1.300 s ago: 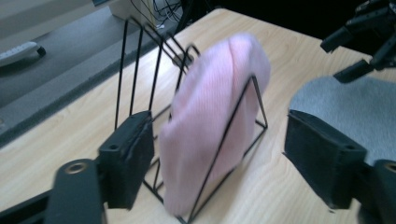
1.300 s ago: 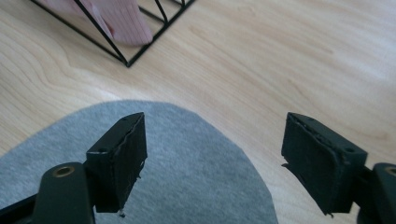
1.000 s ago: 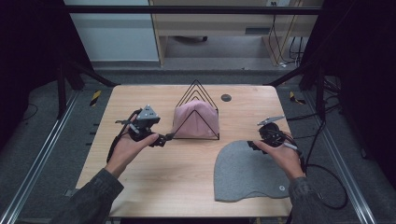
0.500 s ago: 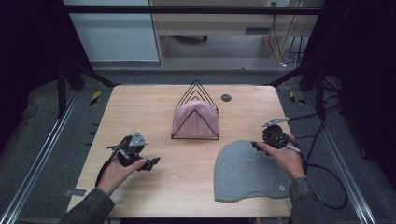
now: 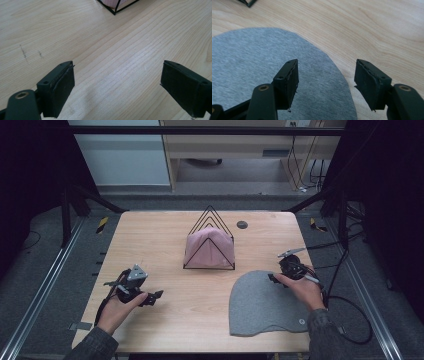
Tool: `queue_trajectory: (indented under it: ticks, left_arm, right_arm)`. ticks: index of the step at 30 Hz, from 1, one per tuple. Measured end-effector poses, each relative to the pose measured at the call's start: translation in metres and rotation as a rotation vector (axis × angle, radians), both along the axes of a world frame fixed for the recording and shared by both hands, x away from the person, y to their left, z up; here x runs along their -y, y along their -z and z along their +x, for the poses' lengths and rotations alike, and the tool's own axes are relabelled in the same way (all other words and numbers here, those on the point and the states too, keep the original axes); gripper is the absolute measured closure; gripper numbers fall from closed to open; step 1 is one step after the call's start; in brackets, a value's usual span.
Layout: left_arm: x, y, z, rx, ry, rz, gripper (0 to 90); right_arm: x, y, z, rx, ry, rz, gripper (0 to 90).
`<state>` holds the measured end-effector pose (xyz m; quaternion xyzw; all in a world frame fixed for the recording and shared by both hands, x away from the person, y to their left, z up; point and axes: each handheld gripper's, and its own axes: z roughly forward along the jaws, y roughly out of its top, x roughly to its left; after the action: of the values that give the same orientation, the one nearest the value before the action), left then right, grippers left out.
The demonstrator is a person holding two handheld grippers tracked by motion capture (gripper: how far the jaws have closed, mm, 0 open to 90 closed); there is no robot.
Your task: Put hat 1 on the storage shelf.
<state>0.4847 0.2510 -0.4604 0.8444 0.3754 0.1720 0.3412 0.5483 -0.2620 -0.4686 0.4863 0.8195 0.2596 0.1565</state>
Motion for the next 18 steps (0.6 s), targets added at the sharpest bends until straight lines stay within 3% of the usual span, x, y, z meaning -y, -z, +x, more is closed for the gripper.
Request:
queue_trajectory:
  ticks: [10,12,13,16,17,18]
  left_arm:
    - [0.002,0.000,-0.001,0.006,0.005,0.005,12.0]
    - [0.002,0.000,-0.001,0.004,0.006,0.005,12.0]
    - [0.002,0.000,-0.001,0.001,0.008,0.010,12.1]
    - [0.003,0.002,0.000,-0.006,0.009,0.012,12.1]
    - [0.003,0.002,0.000,-0.006,0.009,0.012,12.1]
    - [0.003,0.002,0.000,-0.006,0.009,0.010,12.1]
  right_arm:
    - [-0.002,0.012,-0.003,-0.063,-0.007,-0.029,39.6]
    - [-0.002,0.013,-0.004,-0.051,-0.008,-0.027,41.3]
    - [-0.002,0.013,-0.006,-0.054,-0.012,-0.012,49.0]
    - [-0.003,0.012,-0.009,-0.061,-0.043,0.005,62.9]
    - [-0.003,0.012,-0.009,-0.061,-0.043,0.005,62.9]
    - [-0.004,0.012,-0.010,-0.066,-0.059,0.011,70.2]
